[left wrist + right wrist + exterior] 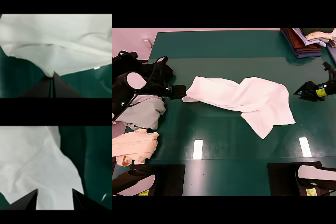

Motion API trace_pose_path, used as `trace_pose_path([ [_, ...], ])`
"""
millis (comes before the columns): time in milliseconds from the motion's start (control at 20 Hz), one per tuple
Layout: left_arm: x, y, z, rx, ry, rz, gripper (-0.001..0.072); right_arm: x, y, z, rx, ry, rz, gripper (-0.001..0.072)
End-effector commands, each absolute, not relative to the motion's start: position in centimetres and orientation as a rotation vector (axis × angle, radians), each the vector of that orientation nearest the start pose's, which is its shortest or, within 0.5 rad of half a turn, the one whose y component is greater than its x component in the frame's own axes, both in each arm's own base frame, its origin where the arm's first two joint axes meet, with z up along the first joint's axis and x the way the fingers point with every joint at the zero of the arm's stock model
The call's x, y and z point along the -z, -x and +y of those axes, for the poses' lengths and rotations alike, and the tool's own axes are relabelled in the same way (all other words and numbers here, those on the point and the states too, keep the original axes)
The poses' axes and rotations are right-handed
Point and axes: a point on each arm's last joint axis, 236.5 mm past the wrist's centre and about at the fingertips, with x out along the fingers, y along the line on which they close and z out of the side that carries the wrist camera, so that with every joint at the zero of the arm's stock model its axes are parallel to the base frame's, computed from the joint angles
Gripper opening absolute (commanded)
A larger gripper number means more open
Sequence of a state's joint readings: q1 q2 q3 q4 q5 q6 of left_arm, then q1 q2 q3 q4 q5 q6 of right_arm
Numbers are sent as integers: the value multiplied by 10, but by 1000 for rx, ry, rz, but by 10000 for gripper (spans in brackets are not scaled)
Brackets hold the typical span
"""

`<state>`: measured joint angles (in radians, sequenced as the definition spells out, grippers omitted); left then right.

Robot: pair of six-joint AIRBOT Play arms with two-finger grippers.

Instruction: Fold the shirts.

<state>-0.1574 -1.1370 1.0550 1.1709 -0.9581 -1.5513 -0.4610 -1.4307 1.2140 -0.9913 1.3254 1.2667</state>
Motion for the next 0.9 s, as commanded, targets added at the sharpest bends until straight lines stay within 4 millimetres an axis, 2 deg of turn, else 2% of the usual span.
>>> trace_pose_path([
  [0,-58,-376,-131,311,281,1068,22,33,-412,-52,-165,-583,1242,451],
  [150,-59,-377,-131,309,283,1060,23,44,-429,-24,-258,-573,1217,442],
  [250,-60,-379,-131,308,284,1054,22,52,-435,-13,-275,-551,1223,431],
  [300,-60,-379,-131,308,284,1053,22,53,-440,-10,-283,-538,1223,356],
  [400,-60,-379,-131,308,283,1054,23,43,-451,-8,-299,-517,1198,34],
  [500,-67,-379,-132,309,289,1045,22,12,-458,-4,-341,-491,1162,12],
  [550,-82,-381,-132,314,290,1016,22,-12,-459,-2,-370,-464,1139,12],
  [600,-113,-386,-133,327,284,944,22,-43,-458,0,-394,-427,1098,12],
  [650,-151,-391,-130,336,267,848,22,-84,-458,0,-406,-380,1028,12],
  [750,-262,-389,-120,344,217,586,22,-179,-450,3,-413,-271,841,12],
  [850,-375,-361,-106,338,170,319,22,-285,-427,10,-398,-167,607,12],
])
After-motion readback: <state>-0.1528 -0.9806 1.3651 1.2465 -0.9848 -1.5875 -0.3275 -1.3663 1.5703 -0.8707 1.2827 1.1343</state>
